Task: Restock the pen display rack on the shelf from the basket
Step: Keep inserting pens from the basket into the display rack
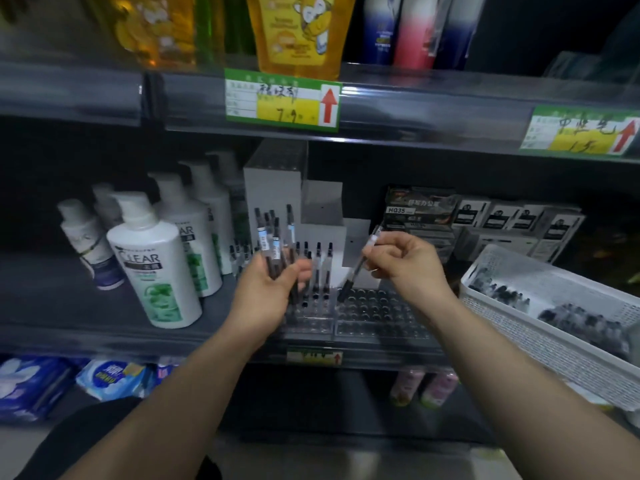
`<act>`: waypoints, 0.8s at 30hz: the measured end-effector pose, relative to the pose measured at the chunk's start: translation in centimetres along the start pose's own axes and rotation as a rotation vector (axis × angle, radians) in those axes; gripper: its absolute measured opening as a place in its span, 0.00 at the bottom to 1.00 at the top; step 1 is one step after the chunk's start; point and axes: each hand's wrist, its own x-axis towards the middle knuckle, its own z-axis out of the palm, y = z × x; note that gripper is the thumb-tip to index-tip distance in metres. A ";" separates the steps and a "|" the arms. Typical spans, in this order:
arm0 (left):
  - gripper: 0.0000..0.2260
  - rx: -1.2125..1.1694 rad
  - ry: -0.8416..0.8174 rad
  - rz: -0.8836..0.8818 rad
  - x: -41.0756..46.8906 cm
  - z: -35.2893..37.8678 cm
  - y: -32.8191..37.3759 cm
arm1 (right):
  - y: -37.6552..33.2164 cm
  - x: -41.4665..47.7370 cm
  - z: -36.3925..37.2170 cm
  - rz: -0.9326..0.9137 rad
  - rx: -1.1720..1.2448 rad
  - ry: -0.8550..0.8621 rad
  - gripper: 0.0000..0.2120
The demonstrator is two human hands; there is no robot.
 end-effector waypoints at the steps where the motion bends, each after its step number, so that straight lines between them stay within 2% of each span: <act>1: 0.04 -0.007 0.027 0.005 0.0 -1.0 0.0 | 0.1 0.2 0.5 -0.010 -0.043 0.015 0.03; 4: 0.08 -0.020 0.078 -0.003 -0.2 -3.1 -0.5 | 0.9 0.7 2.0 -0.028 -0.130 0.023 0.03; 10: 0.05 -0.116 0.136 -0.050 0.0 -4.9 -1.6 | 2.8 1.9 4.2 -0.097 -0.330 0.067 0.07; 14: 0.06 -0.146 0.118 -0.044 0.3 -5.1 -1.7 | 3.3 2.4 5.4 -0.124 -0.402 0.035 0.07; 18: 0.05 -0.122 0.127 -0.027 0.5 -5.0 -1.8 | 3.9 2.8 6.3 -0.096 -0.504 -0.026 0.03; 24: 0.03 -0.096 0.138 -0.030 0.9 -5.0 -2.2 | 4.6 2.9 7.2 -0.085 -0.570 -0.063 0.09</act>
